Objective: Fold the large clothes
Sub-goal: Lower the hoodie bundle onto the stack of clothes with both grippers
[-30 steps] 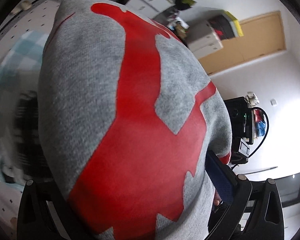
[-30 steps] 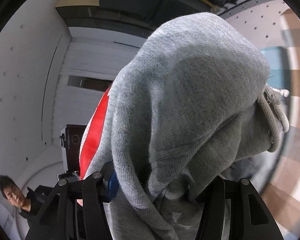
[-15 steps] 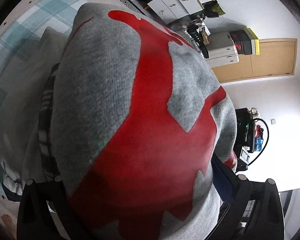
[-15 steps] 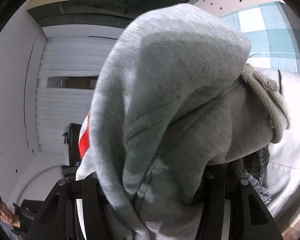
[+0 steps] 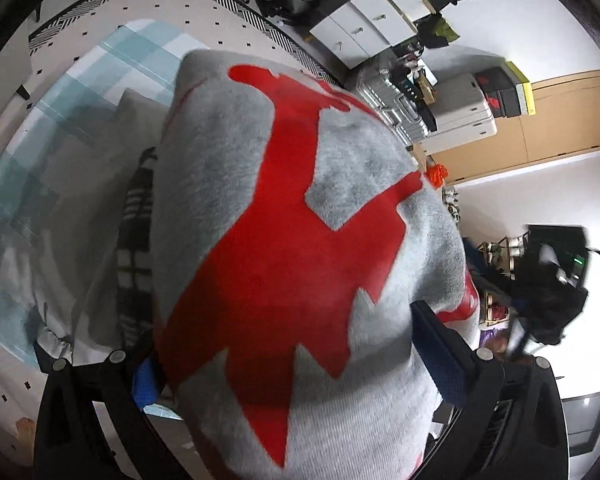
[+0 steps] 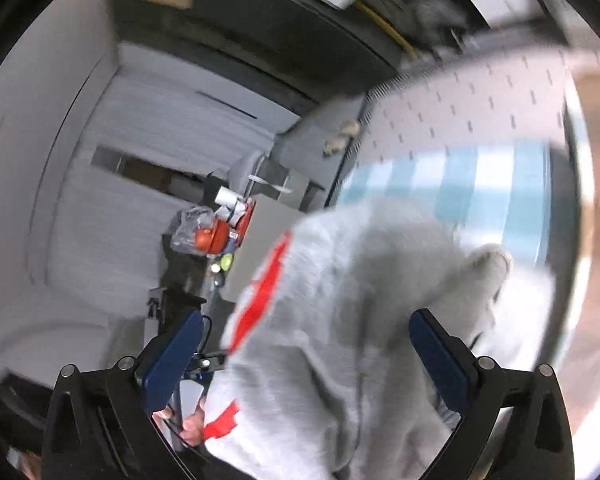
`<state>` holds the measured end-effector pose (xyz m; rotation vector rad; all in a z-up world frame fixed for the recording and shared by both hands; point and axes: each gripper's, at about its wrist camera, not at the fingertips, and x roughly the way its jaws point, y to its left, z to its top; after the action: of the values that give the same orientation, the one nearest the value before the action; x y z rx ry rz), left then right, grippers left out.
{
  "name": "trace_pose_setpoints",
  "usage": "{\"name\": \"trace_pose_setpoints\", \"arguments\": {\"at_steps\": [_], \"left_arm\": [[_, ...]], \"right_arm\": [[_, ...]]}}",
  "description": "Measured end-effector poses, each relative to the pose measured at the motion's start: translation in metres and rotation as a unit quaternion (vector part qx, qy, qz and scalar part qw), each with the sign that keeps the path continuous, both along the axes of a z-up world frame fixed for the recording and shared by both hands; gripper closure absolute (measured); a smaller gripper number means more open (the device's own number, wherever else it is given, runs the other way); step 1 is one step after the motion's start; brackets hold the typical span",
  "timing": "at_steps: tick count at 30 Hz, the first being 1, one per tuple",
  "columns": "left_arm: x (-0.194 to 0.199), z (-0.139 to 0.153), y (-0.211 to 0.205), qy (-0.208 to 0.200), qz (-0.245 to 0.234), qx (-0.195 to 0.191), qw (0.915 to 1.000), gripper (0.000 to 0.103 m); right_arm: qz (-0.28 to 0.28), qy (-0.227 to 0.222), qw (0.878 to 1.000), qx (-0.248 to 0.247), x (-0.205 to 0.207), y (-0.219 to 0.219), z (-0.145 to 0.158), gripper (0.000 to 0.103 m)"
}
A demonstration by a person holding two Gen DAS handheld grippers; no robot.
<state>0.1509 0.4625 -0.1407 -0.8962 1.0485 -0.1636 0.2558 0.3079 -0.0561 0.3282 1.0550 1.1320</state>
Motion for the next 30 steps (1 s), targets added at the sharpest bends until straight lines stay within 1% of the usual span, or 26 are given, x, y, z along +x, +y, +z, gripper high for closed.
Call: {"name": "trace_pose_setpoints", "arguments": {"at_steps": [1,2,3,5,6,7,8,9,10,11,12,14,15,16,17,19,20,22,23,24,26,27,30], "left_arm": [[0.0,0.0,0.003,-0.003,0.004,0.001,1.0,0.001],[-0.016,-0.001,0.016,-0.005,0.006,0.004,1.0,0.001],[-0.018,0.001,0.019,-0.006,0.009,0.006,0.9999,0.001],[-0.025,0.007,0.021,-0.011,0.016,0.012,0.9997,0.001],[-0.027,0.011,0.021,-0.015,0.018,0.017,0.9996,0.001],[-0.033,0.015,0.021,-0.018,0.02,0.025,0.9993,0.001],[-0.036,0.021,0.02,-0.024,0.022,0.033,0.999,0.001],[-0.042,0.026,0.021,-0.036,0.021,0.032,0.9986,0.001],[-0.053,0.034,0.022,-0.049,0.018,0.03,0.9982,0.001],[-0.058,0.042,0.02,-0.064,0.019,0.036,0.9971,0.001],[-0.063,0.05,0.018,-0.08,0.021,0.047,0.9955,0.001],[-0.066,0.065,0.008,-0.12,0.009,0.074,0.99,0.001],[-0.065,0.067,0.003,-0.134,0.007,0.079,0.9877,0.001],[-0.064,0.063,-0.003,-0.138,0.003,0.077,0.9874,0.001],[-0.058,0.055,-0.008,-0.138,-0.002,0.066,0.9882,0.001],[-0.049,0.033,-0.017,-0.12,-0.02,0.046,0.9915,0.001],[-0.045,0.022,-0.021,-0.114,-0.023,0.051,0.9919,0.001],[-0.047,0.02,-0.027,-0.127,-0.023,0.088,0.9877,0.001],[-0.05,0.016,-0.032,-0.143,-0.024,0.112,0.9832,0.001],[-0.052,0.015,-0.035,-0.145,-0.028,0.13,0.9805,0.002],[-0.055,0.006,-0.045,-0.142,-0.035,0.18,0.9727,0.001],[-0.057,0.004,-0.047,-0.15,-0.035,0.19,0.9696,0.001],[-0.056,-0.011,-0.06,-0.136,-0.033,0.252,0.9575,0.002]], "right_arm": [[0.018,-0.022,1.0,-0.002,-0.008,0.007,0.01,0.0],[0.043,-0.045,0.998,-0.005,-0.021,0.017,0.019,0.0],[0.061,-0.064,0.996,-0.01,-0.034,0.028,0.023,0.0],[0.089,-0.09,0.991,-0.036,-0.054,0.046,0.017,0.0],[0.095,-0.094,0.988,-0.071,-0.06,0.062,0.006,0.0],[0.098,-0.087,0.985,-0.115,-0.065,0.082,-0.009,0.0],[0.102,-0.083,0.979,-0.154,-0.067,0.087,-0.027,0.0],[0.103,-0.08,0.973,-0.192,-0.066,0.092,-0.047,0.0],[0.1,-0.082,0.971,-0.199,-0.065,0.091,-0.059,0.0],[0.099,-0.088,0.972,-0.196,-0.064,0.091,-0.062,0.0],[0.097,-0.094,0.971,-0.195,-0.062,0.089,-0.065,0.0],[0.091,-0.087,0.975,-0.181,-0.056,0.08,-0.069,0.0],[0.092,-0.084,0.976,-0.179,-0.054,0.077,-0.072,0.0],[0.093,-0.082,0.976,-0.18,-0.054,0.077,-0.074,0.0],[0.091,-0.083,0.976,-0.18,-0.055,0.081,-0.073,0.0],[0.095,-0.095,0.975,-0.177,-0.06,0.085,-0.072,0.0],[0.097,-0.099,0.975,-0.173,-0.064,0.085,-0.066,0.0],[0.099,-0.111,0.973,-0.175,-0.067,0.086,-0.063,0.0],[0.097,-0.115,0.973,-0.173,-0.069,0.085,-0.063,0.0],[0.097,-0.114,0.974,-0.17,-0.069,0.084,-0.065,0.0],[0.104,-0.118,0.972,-0.175,-0.07,0.089,-0.067,0.0],[0.107,-0.127,0.968,-0.187,-0.073,0.092,-0.07,0.0],[0.106,-0.135,0.969,-0.18,-0.079,0.092,-0.076,0.0]]}}
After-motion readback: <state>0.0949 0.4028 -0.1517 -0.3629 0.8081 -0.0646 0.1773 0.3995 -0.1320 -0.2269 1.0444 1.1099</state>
